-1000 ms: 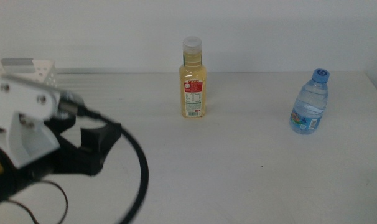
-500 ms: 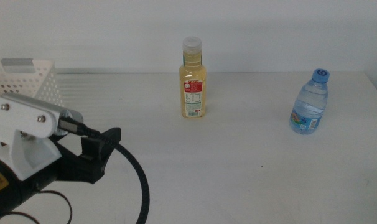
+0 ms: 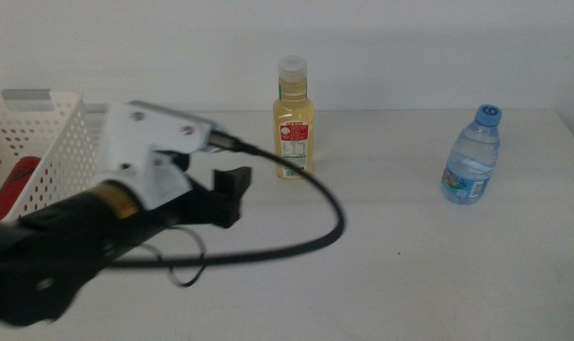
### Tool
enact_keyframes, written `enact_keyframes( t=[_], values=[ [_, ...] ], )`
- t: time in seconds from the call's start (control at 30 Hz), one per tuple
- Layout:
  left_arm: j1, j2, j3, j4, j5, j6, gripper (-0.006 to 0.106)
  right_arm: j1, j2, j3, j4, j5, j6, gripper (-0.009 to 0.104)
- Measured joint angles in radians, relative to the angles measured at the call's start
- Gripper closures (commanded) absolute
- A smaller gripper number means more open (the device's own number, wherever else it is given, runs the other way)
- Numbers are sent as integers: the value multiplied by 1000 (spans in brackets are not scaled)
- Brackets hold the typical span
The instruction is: Use arms to grab the bottles and put them into the dustbin to the left of the table.
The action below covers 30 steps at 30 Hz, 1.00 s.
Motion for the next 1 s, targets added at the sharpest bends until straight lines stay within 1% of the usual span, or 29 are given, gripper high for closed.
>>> enact_keyframes(
  t=[0.2,0.4,0.5,0.6,0.8,0.93,1.0],
  values=[
    [-46,215,-88,-30,-148,0,10,0,0,0,0,0,0,25],
    [-68,410,-182,-41,-307,0,10,0,0,0,0,0,0,25],
    [-71,493,-255,-50,-320,0,10,0,0,0,0,0,0,25],
    [-71,574,-328,-80,-322,3,10,0,0,0,0,0,0,25],
    [-71,700,-468,-140,-328,108,10,0,0,0,0,0,0,25],
    [-71,756,-532,-184,-333,134,10,0,0,0,0,0,0,25],
    [-70,776,-550,-192,-344,139,10,0,0,0,0,0,0,25]
  ],
)
